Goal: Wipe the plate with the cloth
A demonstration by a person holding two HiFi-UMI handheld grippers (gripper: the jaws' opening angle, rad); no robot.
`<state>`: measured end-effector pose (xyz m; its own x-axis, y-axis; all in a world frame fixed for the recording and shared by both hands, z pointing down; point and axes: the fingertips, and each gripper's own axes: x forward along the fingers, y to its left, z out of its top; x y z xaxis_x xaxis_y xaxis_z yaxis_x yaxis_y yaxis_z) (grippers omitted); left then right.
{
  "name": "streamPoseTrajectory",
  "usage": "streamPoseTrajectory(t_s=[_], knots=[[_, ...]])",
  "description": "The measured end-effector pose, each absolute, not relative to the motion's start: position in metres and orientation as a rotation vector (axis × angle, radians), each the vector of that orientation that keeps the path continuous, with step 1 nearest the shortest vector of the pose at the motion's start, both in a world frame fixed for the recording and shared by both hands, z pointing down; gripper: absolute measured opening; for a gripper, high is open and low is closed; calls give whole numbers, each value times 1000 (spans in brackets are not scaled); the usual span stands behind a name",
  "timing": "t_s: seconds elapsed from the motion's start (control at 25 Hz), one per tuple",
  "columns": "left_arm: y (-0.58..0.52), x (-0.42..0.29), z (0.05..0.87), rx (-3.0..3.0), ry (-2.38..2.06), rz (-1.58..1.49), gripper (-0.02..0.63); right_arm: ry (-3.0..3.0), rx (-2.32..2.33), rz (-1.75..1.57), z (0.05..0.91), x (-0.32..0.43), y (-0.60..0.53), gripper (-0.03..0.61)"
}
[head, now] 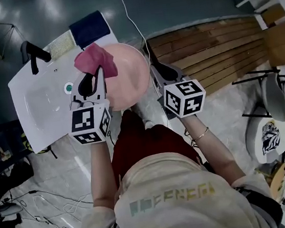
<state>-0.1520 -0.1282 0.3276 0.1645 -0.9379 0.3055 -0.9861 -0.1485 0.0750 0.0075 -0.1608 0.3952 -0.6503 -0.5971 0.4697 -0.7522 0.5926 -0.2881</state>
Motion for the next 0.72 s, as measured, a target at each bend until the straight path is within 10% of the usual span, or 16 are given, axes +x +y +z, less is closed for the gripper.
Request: streamPoseTrajectory(t_s=[0.72], knots=[[-179,-143,360,2283,-1597,328,66,-2335,1081,899,441,-8,-163,143]])
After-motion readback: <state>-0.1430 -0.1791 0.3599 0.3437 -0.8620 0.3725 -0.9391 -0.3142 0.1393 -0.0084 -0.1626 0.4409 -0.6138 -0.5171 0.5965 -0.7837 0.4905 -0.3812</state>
